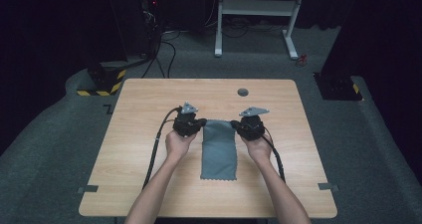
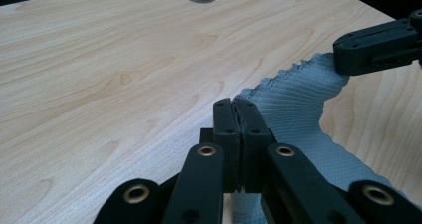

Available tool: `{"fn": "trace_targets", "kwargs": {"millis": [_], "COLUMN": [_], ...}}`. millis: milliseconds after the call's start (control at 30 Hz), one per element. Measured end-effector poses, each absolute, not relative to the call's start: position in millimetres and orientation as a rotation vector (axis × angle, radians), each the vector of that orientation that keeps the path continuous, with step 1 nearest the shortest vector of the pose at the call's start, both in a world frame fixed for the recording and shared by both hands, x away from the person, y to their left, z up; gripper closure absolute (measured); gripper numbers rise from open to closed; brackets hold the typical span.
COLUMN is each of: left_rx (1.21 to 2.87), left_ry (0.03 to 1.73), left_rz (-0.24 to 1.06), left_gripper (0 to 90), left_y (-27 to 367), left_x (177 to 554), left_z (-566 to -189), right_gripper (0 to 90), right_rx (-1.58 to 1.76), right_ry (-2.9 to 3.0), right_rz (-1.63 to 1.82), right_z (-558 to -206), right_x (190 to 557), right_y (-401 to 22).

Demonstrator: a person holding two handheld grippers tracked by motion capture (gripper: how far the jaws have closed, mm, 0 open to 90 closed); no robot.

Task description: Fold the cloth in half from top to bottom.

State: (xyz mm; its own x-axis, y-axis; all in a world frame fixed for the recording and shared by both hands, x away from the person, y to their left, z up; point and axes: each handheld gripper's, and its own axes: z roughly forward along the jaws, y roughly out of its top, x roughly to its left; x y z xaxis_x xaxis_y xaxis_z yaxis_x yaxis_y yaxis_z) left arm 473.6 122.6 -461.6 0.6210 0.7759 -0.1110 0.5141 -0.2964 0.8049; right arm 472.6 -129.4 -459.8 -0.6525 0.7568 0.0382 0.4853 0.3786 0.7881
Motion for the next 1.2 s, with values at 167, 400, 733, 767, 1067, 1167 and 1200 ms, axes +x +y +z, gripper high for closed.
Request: {"fn": "trace_targets", "kwargs": {"millis": [167, 400, 733, 767, 1067, 1167, 1200], "left_rx": [1.984, 1.994, 2.012, 2.011, 2.047, 2.043, 2.028], "left_ry": [1.002, 0.956, 0.921, 0.917, 0.879, 0.871, 0.875], "left_rz": [0.365, 0.372, 0.364, 0.361, 0.338, 0.340, 0.337], "left_gripper": [88.7, 88.8, 88.8, 88.8, 88.8, 88.8, 88.8], "left_y": [122, 122, 123, 124, 121, 121, 122], "left_x": [470, 458, 439, 437, 420, 416, 414], "left_z": [-464, -463, -468, -469, -483, -485, -485], "right_gripper": [89.1, 89.2, 89.1, 89.1, 89.2, 89.2, 89.2], "right_rx": [1.063, 1.040, 0.971, 0.966, 0.934, 0.931, 0.937], "right_ry": [2.322, 2.328, 2.353, 2.355, 2.372, 2.367, 2.366], "right_rz": [1.154, 1.177, 1.182, 1.191, 1.203, 1.217, 1.227], "right_z": [-464, -467, -472, -473, -481, -481, -481], "right_x": [468, 457, 439, 436, 417, 415, 414], "right_y": [-131, -136, -137, -138, -142, -144, -145]}}
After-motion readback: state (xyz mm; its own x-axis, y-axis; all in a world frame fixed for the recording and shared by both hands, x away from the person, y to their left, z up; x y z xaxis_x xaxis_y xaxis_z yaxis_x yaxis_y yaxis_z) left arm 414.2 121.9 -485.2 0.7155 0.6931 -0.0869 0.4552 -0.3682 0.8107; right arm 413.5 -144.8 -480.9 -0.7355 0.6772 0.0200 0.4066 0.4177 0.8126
